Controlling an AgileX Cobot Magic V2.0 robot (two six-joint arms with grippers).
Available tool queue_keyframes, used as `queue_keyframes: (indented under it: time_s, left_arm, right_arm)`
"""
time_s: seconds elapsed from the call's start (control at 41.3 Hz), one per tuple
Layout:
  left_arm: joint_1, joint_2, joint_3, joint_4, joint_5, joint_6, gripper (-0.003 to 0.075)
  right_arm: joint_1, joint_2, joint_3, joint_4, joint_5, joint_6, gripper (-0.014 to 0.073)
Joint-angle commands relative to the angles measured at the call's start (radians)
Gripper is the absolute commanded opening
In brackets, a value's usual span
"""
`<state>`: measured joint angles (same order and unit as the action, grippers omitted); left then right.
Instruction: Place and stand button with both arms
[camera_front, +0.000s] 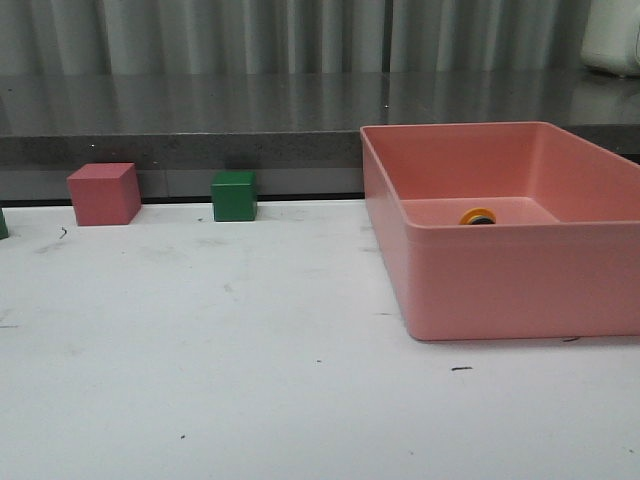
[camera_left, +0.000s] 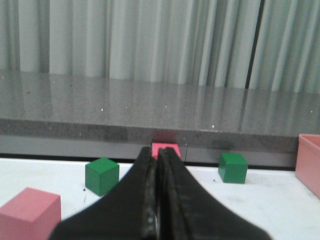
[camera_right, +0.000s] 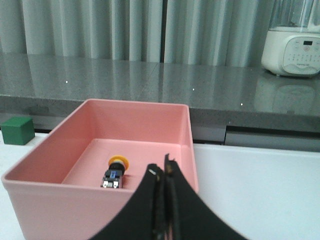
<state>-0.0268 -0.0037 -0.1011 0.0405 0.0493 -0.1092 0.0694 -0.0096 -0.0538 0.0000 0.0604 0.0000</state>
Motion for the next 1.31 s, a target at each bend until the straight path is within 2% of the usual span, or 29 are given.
queue_keyframes:
  time_s: [0.0, 0.242, 0.387, 0.533, 0.968, 1.017, 1.065, 1.138, 1.186, 1.235, 1.283]
  left_arm:
    - [-0.001, 0.007, -0.149, -0.007, 0.006, -0.001, -0.0020]
    - [-0.001, 0.213, -0.484, -0.007, 0.330, -0.001, -0.0020]
    - [-0.001, 0.344, -0.604, -0.007, 0.458, -0.001, -0.0020]
    - [-0.001, 0.436, -0.619, -0.007, 0.478, -0.001, -0.0020]
    - [-0.001, 0.522, -0.610, -0.007, 0.507, -0.001, -0.0016]
    - [-0.001, 0.522, -0.610, -0.007, 0.505, -0.001, 0.0008]
    - [-0.001, 0.522, -0.610, -0.007, 0.503, -0.001, 0.0066]
    - [-0.001, 0.522, -0.610, -0.007, 0.498, -0.001, 0.0209]
    - [-0.001, 0.522, -0.610, -0.007, 0.498, -0.001, 0.0333]
    - [-0.001, 0.522, -0.610, -0.007, 0.498, -0.001, 0.0416]
    - [-0.001, 0.522, -0.610, -0.007, 0.501, -0.001, 0.0483]
  right_arm:
    - [-0.006, -0.008, -0.120, 0.000, -0.013, -0.007, -0.0068]
    - [-0.006, 0.132, -0.428, 0.000, 0.277, -0.007, -0.0068]
    - [-0.006, 0.260, -0.584, 0.000, 0.436, -0.007, -0.0068]
    - [-0.006, 0.375, -0.659, 0.000, 0.552, -0.007, -0.0068]
    - [-0.006, 0.527, -0.654, 0.000, 0.612, -0.007, -0.0054]
    - [-0.006, 0.533, -0.654, 0.000, 0.613, -0.007, -0.0011]
    - [-0.006, 0.538, -0.654, 0.000, 0.612, -0.007, 0.0066]
    - [-0.006, 0.547, -0.654, 0.000, 0.612, -0.007, 0.0264]
    - [-0.006, 0.549, -0.654, 0.000, 0.612, -0.007, 0.0393]
    - [-0.006, 0.549, -0.654, 0.000, 0.612, -0.007, 0.0496]
    - [-0.006, 0.549, -0.654, 0.000, 0.614, -0.007, 0.0557]
